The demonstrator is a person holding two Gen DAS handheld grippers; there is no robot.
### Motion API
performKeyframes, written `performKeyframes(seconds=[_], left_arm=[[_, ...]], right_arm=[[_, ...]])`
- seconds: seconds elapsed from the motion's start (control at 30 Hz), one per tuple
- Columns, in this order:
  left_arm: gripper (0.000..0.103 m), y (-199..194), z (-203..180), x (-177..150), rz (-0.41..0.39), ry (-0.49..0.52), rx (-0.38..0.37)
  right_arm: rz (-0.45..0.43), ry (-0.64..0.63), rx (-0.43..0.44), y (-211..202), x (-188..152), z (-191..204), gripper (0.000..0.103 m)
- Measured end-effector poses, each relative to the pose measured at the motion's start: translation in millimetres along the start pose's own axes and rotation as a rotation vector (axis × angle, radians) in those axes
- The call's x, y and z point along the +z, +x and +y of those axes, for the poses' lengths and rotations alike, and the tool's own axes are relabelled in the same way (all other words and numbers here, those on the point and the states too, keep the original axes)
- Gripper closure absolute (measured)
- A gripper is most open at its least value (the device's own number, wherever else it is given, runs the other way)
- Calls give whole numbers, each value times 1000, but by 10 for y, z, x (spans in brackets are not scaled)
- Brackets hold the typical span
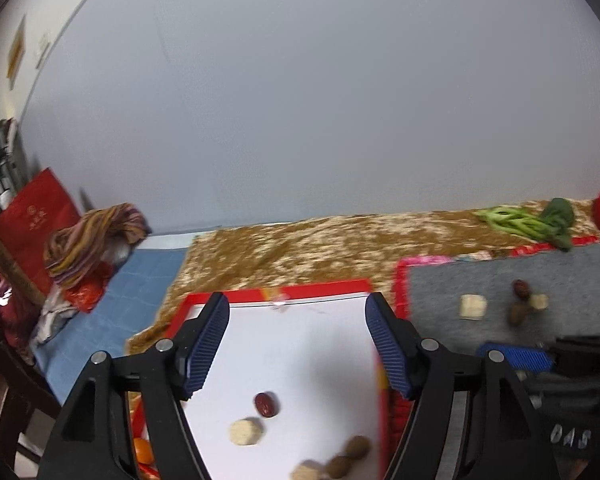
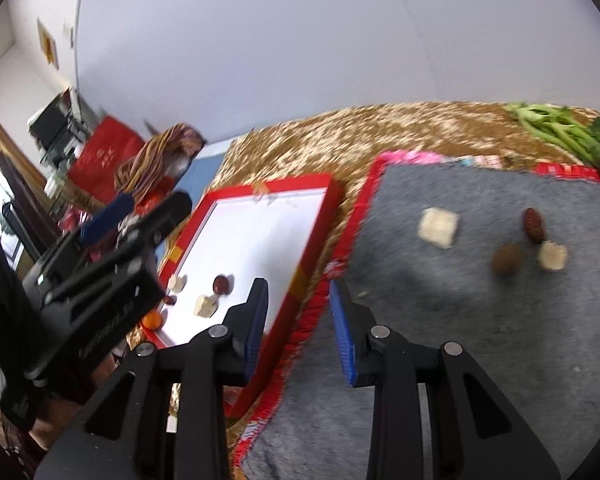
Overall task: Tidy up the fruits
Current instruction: 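Move both open tools back over the grey mat toward the remaining pieces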
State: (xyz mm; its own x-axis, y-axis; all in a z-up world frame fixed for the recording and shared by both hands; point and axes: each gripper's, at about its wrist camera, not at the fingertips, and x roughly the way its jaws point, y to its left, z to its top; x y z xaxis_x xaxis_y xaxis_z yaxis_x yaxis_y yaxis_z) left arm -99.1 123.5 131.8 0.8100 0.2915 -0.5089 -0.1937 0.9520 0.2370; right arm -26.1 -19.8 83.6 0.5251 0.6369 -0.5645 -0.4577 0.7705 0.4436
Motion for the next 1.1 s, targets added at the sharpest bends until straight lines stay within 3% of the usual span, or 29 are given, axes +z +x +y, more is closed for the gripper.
performKeyframes(seconds=[0.23,0.47,0.83,1.1], left_arm=[[32,-63,-418,8,20,49,-127],[32,-129,-803,-4,32,103,-209],[32,-180,-1164,-36,32,167,-254],[32,-198,-1281,-56,32,191,-263]], right_arm=[[-56,85,-46,-309,73,-325,69],[-98,166,-105,-587,97,-705,69],[-147,276,-148,-927,115,-1144,69],[-154,288,-147,-993,124,-1206,69]])
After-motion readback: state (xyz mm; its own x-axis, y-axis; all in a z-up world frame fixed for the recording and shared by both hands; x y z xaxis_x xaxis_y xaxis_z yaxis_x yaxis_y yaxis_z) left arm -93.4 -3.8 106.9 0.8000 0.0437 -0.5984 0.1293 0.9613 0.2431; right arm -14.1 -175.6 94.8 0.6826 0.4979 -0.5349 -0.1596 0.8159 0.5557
